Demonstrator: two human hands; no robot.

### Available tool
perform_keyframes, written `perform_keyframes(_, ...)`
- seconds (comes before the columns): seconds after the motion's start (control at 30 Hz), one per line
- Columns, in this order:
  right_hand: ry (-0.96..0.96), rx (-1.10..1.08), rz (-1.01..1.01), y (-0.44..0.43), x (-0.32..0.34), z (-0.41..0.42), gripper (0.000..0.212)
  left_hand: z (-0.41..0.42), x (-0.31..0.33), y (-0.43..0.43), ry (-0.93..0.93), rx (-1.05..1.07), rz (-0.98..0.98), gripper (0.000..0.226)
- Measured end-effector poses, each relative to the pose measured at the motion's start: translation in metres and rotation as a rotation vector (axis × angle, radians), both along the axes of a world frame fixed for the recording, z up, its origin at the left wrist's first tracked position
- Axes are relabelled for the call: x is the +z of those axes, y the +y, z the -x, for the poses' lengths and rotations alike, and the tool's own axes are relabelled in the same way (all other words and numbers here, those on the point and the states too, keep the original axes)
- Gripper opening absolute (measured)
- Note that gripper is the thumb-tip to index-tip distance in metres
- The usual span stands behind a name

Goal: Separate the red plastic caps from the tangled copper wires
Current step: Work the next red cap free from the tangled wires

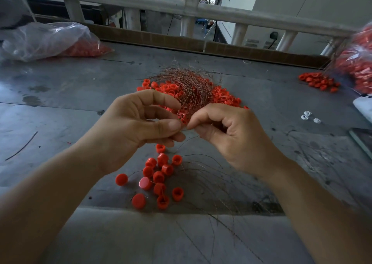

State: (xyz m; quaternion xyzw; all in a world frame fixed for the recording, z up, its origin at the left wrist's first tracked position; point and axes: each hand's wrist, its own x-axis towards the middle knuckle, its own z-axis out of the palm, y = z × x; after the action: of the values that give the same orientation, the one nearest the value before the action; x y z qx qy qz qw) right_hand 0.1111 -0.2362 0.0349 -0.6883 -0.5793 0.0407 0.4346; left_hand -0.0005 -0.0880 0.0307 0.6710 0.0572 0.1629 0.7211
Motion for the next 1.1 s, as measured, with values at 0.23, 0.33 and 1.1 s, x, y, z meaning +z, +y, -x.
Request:
perform_keyframes(0.23, 0.01, -0.018, 0.251, -0.004, 0.0, -0.002, 0.024, 0.001, -0.004, 0.008, 0.095, 0.015, -0.24, 0.037)
perform_keyframes(0.33, -0.033, -0.008, 0.38, -0.004, 0.0, -0.001, 0.025, 0.001, -0.007, 0.008, 0.188, -0.056, -0.381, 0.038)
perform_keyframes(1.1, -0.06, -0.066, 0.441, -0.005, -0.002, -0.004, 0.018, -0.039, -0.045, 0.026, 0.29, 0.459, -0.994, 0.03)
